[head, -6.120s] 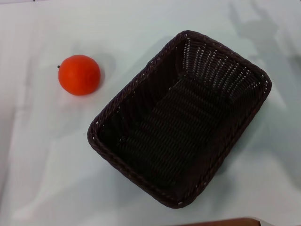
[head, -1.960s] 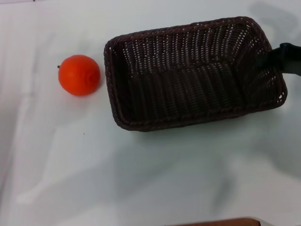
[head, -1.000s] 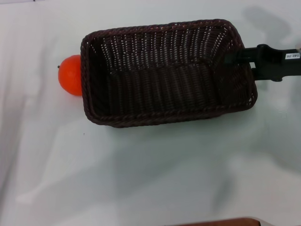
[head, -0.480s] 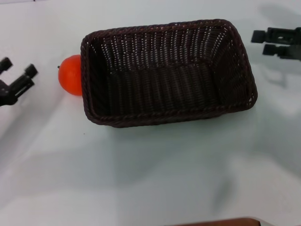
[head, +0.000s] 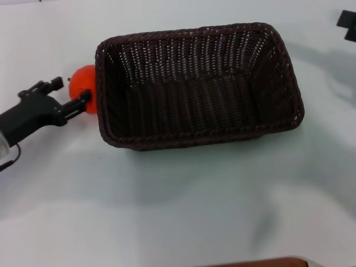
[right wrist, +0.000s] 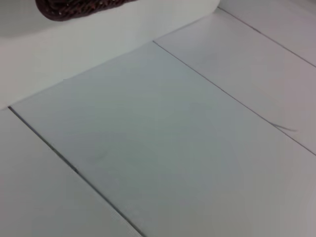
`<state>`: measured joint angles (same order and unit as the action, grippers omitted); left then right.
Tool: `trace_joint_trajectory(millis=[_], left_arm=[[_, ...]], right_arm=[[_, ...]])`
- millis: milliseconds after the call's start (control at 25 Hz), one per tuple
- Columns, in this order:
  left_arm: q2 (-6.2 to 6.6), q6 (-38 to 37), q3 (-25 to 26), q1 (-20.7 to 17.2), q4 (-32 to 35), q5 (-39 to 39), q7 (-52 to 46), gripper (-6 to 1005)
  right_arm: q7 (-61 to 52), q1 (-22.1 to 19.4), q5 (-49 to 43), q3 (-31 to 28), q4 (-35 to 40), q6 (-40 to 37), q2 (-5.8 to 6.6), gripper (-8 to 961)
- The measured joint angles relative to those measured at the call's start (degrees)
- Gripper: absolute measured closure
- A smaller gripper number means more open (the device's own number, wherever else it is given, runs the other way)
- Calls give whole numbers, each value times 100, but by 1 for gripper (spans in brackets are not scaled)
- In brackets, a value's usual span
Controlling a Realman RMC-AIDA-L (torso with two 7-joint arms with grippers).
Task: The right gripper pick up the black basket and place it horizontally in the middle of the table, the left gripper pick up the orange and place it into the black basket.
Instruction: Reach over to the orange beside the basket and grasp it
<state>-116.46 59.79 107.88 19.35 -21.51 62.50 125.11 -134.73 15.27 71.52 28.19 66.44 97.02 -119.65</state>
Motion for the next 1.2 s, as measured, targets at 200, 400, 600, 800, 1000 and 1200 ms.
trace_joint_trajectory(millis=[200, 400, 600, 800, 1000, 1200], left_arm=[[-58, -260, -8, 246, -2, 545, -351, 207], [-127, -496, -4, 364, -39, 775, -447, 207], [-149, -546, 41, 365, -121, 829, -456, 268], [-200, -619, 60, 318, -272, 837, -458, 471], [-204, -639, 60, 321, -288, 841, -460, 566], [-216, -643, 57, 291, -315, 840, -441, 611]], right_arm=[[80, -16, 35, -56, -5, 34, -11, 121], [342, -15, 251, -158, -212, 42, -11, 121], [606, -16, 465, -356, -547, 52, 7, 121], [732, -16, 477, -468, -616, 89, 3, 121], [869, 9, 479, -582, -829, 92, 9, 122], [989, 41, 489, -726, -978, 102, 18, 122]])
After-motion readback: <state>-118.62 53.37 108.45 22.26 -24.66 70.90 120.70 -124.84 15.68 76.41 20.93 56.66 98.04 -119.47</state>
